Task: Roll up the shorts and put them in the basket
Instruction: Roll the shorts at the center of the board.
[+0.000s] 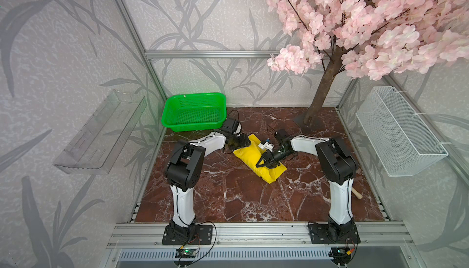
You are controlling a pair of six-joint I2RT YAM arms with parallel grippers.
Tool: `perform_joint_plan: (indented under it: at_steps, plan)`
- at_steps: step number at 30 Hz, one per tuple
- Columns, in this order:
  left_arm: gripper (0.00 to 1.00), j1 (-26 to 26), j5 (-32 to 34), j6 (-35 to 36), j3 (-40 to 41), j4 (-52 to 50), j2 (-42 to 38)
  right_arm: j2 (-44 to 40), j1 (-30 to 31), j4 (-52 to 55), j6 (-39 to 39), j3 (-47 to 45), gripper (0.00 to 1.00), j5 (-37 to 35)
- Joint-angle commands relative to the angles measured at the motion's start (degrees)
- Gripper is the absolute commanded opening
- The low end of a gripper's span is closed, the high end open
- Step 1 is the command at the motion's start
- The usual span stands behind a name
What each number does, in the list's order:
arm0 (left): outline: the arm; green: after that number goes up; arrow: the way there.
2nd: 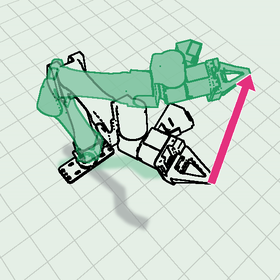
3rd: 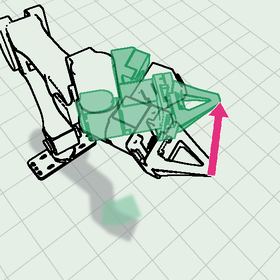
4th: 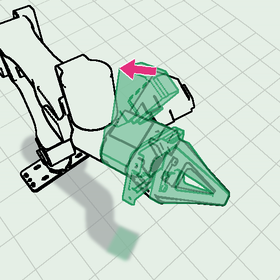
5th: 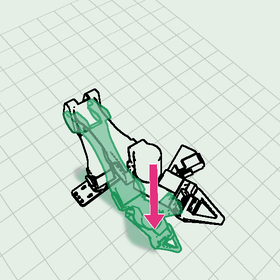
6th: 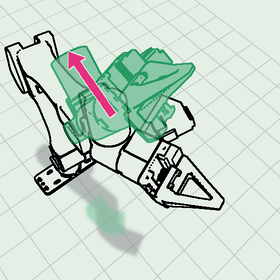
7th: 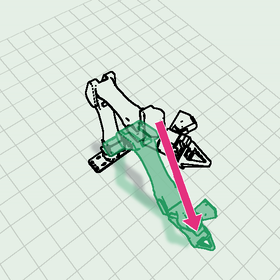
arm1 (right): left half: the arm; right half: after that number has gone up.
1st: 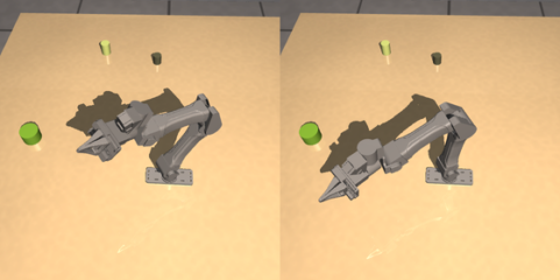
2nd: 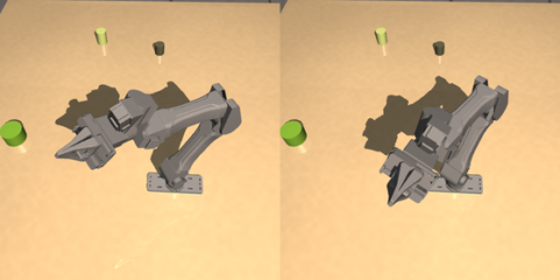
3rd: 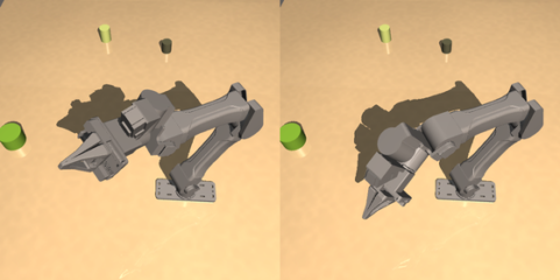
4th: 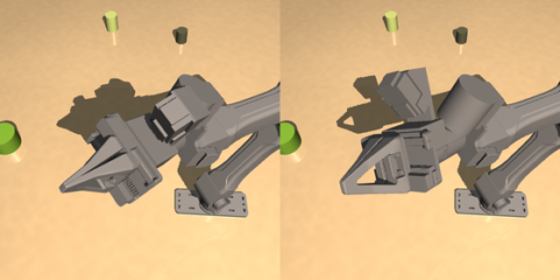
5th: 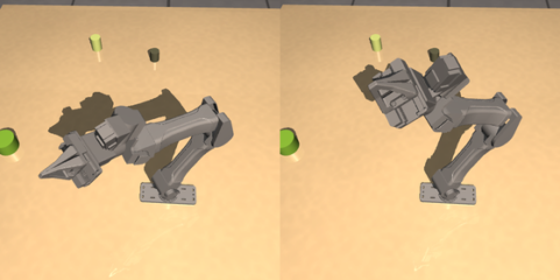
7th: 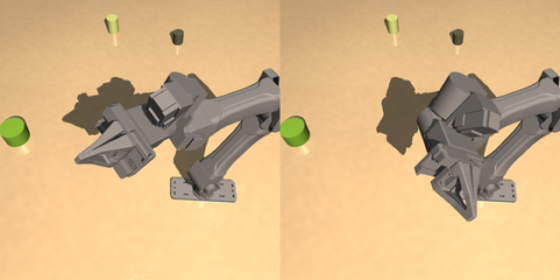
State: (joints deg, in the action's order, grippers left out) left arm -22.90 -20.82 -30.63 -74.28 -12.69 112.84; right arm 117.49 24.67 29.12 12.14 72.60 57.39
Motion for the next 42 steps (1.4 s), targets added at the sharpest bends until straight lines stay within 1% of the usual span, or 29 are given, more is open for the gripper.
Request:
perform_joint_plan:
  at_steps: [1, 3, 5, 7, 10, 13, 17, 18, 19, 23, 26, 27, 29, 31, 33, 36, 38, 40, 41, 42]
  plan:
    - [0.59, -0.22, 4.35, 0.38, 1.48, -5.75, 3.08, -6.15, -0.93, 3.97, -1.53, -0.99, 0.46, -12.05]
    - [0.59, -0.26, 4.58, 0.40, 1.51, -5.70, 3.17, -10.43, -0.91, 4.74, -2.16, -1.57, 0.50, -15.63]
    - [0.59, -0.31, 4.73, 0.20, 1.25, -5.76, 3.34, -15.18, -0.74, 5.44, -2.68, -2.57, 0.55, -20.90]
    - [0.59, -0.31, 4.93, 0.12, 0.91, -5.90, 3.40, -19.53, 0.81, 7.04, -4.53, -2.99, 0.58, -28.84]
    - [0.59, -0.40, 4.75, -0.10, 0.08, -6.19, 3.77, -26.74, 6.39, 6.97, -7.14, -4.28, 0.62, -39.97]
    - [0.59, -0.57, 4.73, -0.28, -0.90, -6.57, 4.40, -30.49, 13.52, 3.23, -8.64, -6.68, 0.66, -50.38]
    - [0.59, -0.57, 4.52, -0.63, -1.89, -7.14, 5.28, -31.88, 21.82, -5.44, -9.60, -10.49, 0.66, -60.94]
    - [0.59, -0.57, 4.24, -0.66, -2.27, -7.35, 5.60, -31.72, 23.70, -7.46, -9.85, -11.35, 0.69, -63.64]
    - [0.59, -0.57, 3.91, -0.74, -2.57, -7.59, 5.92, -31.70, 25.08, -9.71, -9.99, -12.19, 0.69, -64.81]
    - [0.59, -0.57, 2.26, -0.41, -4.74, -9.06, 8.13, -30.03, 26.31, -16.83, -11.03, -15.10, 0.69, -65.10]
    - [0.59, -0.66, 1.92, -0.40, -5.46, -9.55, 8.80, -26.10, 26.25, -17.26, -9.51, -14.03, 0.68, -70.06]
    - [0.59, -0.66, 2.03, -0.29, -5.52, -9.63, 8.88, -24.51, 25.68, -16.92, -8.62, -13.21, 0.67, -70.63]
    - [0.59, -0.71, 2.81, -0.13, -5.83, -10.02, 8.77, -22.77, 22.95, -16.16, -4.97, -11.99, 0.65, -69.23]
    - [0.59, -0.75, 3.33, 0.09, -6.20, -10.55, 8.92, -22.34, 19.17, -15.83, -1.45, -11.03, 0.66, -64.06]
    - [0.59, -0.75, 3.37, 0.19, -6.48, -10.77, 8.90, -22.07, 16.72, -16.64, 0.42, -10.45, 0.69, -59.70]
    - [0.59, -0.84, 3.68, 0.27, -6.91, -10.99, 8.98, -20.64, 13.95, -13.61, 2.97, -7.45, 0.76, -52.50]
    - [0.59, -0.92, 4.13, 0.45, -7.57, -11.60, 9.24, -20.20, 12.28, -9.61, 4.40, -4.27, 0.76, -46.30]
    - [0.60, -0.97, 4.61, 0.55, -8.13, -12.00, 9.24, -20.20, 10.80, -9.79, 5.50, -3.44, 0.78, -40.24]
    - [0.60, -1.01, 4.77, 0.62, -8.44, -12.16, 9.25, -20.44, 10.35, -10.05, 5.30, -3.23, 0.81, -38.77]
    - [0.60, -1.01, 4.97, 0.58, -8.75, -12.42, 9.25, -20.79, 10.27, -9.55, 4.79, -2.73, 0.95, -38.83]
